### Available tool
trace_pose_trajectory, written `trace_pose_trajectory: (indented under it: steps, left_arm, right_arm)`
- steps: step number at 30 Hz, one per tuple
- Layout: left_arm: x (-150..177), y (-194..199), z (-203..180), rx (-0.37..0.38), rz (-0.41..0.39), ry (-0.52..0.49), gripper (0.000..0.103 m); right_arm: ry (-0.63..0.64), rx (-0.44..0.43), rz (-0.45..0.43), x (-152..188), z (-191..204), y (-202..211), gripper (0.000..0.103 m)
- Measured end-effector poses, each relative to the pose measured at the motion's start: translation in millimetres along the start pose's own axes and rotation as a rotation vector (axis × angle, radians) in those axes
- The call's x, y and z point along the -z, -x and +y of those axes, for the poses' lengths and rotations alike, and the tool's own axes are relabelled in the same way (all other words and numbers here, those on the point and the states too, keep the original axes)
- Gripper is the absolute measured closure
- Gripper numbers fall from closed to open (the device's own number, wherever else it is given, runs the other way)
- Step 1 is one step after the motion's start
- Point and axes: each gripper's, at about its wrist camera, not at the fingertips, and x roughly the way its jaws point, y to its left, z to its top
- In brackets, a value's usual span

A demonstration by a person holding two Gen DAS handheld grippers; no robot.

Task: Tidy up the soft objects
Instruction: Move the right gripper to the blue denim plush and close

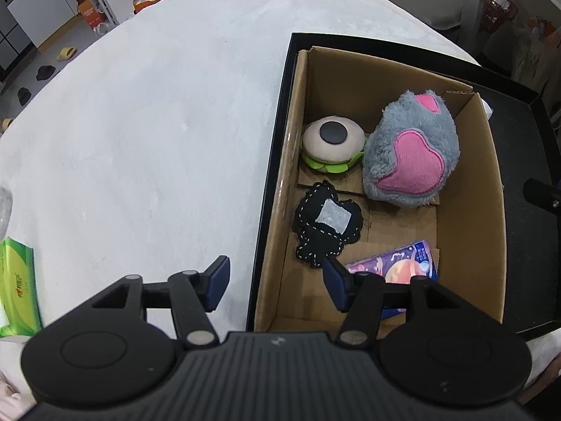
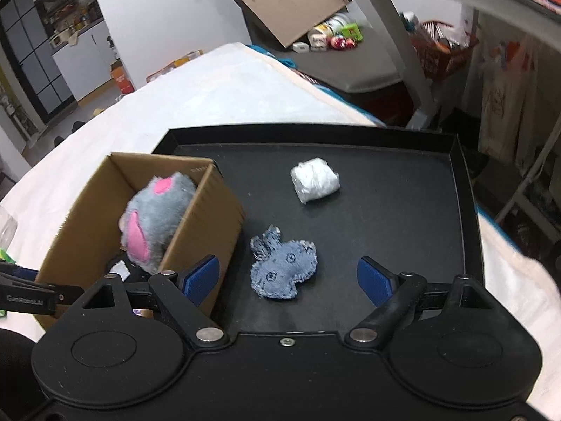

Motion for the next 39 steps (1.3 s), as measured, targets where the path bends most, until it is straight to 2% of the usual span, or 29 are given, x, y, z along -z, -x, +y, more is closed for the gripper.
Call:
trace_pose_trajectory:
  steps: [9, 20, 31, 33, 35, 36, 37, 38, 39]
  left_arm:
    - [-13, -8, -8, -0.038, 0.019, -0.028, 0.046]
    - [-24, -21, -22, -0.075, 0.046, -0.051, 0.046]
    - [-26, -19, -27, -0.09, 0.048, -0.062, 0.046]
    - [-25, -19, -26, -0.095, 0.048, -0.062, 0.046]
    - [-24, -17, -24, -0.093, 0.047, -0.057, 0.046]
    - [-24, -16, -24, -0.093, 0.046, -0.055, 0.046]
    - [-23, -15, -23, -0.092, 0.044, -0.053, 0.046]
    - [-23, -15, -22, -0.092, 0.042, -0.05, 0.046]
    - [-22, -14, -21, -0.091, 0.041, -0.047, 0.046]
  right_arm:
    - [-0.032, -0.028, -0.014, 1, -12, -23, 0.018]
    - [-0.047, -0.034, 0.015, 1, -23, -48, 0.018]
    - [-0.016, -0.023, 0.032, 3, -20, -64, 0.02]
    - [0.0, -0.021, 0.046, 4, -18, -67, 0.023]
    - [0.011, -0.021, 0.07, 5, -17, -70, 0.035]
    - [0.001, -0.026, 0.085, 6, -18, -71, 0.036]
    - [0.006, -0.022, 0.077, 7, -18, -69, 0.046]
    - [0.016, -0.019, 0.081, 7, -18, -68, 0.065]
    - [0.014, -0.031, 0.089, 7, -18, -67, 0.068]
